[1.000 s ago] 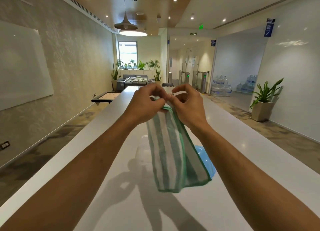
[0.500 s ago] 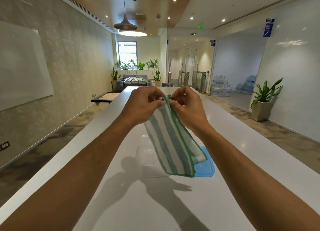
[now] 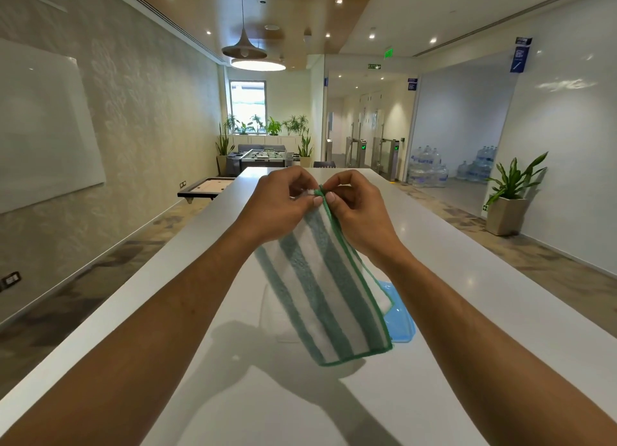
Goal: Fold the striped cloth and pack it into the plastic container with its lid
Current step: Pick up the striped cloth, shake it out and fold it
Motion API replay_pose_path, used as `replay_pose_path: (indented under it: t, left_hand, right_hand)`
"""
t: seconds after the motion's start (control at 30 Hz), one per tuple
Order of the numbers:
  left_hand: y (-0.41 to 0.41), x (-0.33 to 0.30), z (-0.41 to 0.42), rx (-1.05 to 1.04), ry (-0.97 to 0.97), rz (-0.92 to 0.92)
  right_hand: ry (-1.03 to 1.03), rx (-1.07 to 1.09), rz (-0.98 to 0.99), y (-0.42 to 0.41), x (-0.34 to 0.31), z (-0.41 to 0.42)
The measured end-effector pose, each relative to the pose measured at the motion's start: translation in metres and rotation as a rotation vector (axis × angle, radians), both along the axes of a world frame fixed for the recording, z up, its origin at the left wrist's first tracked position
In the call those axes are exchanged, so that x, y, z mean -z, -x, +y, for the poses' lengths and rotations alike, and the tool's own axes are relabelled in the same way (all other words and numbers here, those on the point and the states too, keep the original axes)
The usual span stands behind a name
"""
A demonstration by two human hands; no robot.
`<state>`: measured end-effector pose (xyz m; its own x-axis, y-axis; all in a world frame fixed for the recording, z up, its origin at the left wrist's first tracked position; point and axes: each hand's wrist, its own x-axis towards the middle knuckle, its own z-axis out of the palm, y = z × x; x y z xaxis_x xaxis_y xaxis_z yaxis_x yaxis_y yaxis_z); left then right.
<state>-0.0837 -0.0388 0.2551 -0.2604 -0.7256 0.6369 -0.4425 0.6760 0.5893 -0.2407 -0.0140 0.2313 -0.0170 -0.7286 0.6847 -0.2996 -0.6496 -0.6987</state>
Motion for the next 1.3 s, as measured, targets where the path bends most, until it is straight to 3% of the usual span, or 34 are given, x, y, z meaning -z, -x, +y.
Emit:
replay_pose_path:
  t: [0.33, 0.5, 0.97, 1.07, 1.2, 1.3]
  left_hand:
    - [0.001, 0.004, -0.005, 0.058, 0.077, 0.04]
    - [-0.002, -0.003, -0.005, 0.032, 0.176, 0.087]
    - [-0.013, 0.009, -0.02, 0.001, 0.151, 0.168]
    - [-0.007, 0.008, -0.019, 0.052, 0.133, 0.141]
    - [0.005, 0.003, -0.013, 0.105, 0.186, 0.059]
    - [0.009, 0.0, -0.01, 0.095, 0.234, 0.038]
  right_hand:
    - [-0.046, -0.087, 0.093, 0.006, 0.011, -0.001]
    - [-0.038, 0.061, 0.377, 0.01, 0.036, 0.001]
    - [-0.077, 0.36, 0.724, 0.046, 0.087, 0.01]
    - [-0.051, 0.387, 0.633, 0.04, 0.075, 0.007]
    - [-0.07, 0.176, 0.41, 0.023, 0.05, -0.003]
    - [-0.119, 0.16, 0.315, 0.018, 0.045, -0.009]
